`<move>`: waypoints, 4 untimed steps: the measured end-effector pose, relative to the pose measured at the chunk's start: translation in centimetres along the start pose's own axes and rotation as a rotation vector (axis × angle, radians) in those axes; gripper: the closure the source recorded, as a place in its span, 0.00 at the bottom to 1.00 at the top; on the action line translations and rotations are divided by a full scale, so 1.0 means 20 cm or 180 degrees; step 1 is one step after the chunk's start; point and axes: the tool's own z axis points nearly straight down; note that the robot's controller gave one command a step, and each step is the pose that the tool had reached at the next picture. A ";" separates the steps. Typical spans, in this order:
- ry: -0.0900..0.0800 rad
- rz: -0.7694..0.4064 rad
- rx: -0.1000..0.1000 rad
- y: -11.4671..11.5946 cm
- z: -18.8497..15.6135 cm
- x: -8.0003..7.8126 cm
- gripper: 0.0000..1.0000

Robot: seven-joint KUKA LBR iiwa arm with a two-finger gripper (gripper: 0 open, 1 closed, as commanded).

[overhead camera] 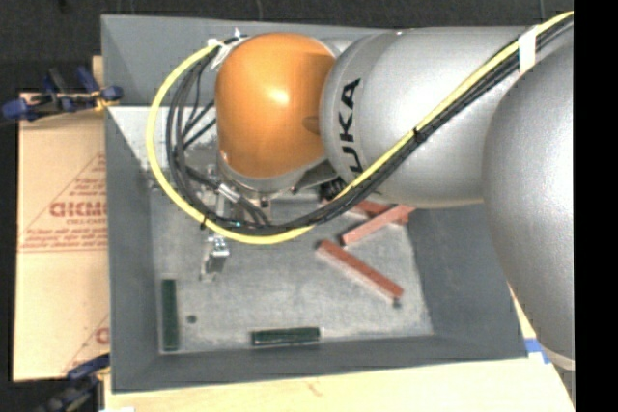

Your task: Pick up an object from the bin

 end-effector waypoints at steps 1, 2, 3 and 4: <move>-0.0023 0.0013 -0.0004 -0.01 -0.02 -0.01 0.00; -0.0033 -0.0001 -0.0008 0.07 0.23 0.23 0.00; -0.0032 -0.0547 -0.0005 0.09 0.55 0.17 0.00; -0.0054 -0.0990 -0.0038 -0.56 0.69 0.31 1.00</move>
Offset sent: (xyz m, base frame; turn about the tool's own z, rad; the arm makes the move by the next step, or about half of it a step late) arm -0.0636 0.0211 -0.0636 -0.0029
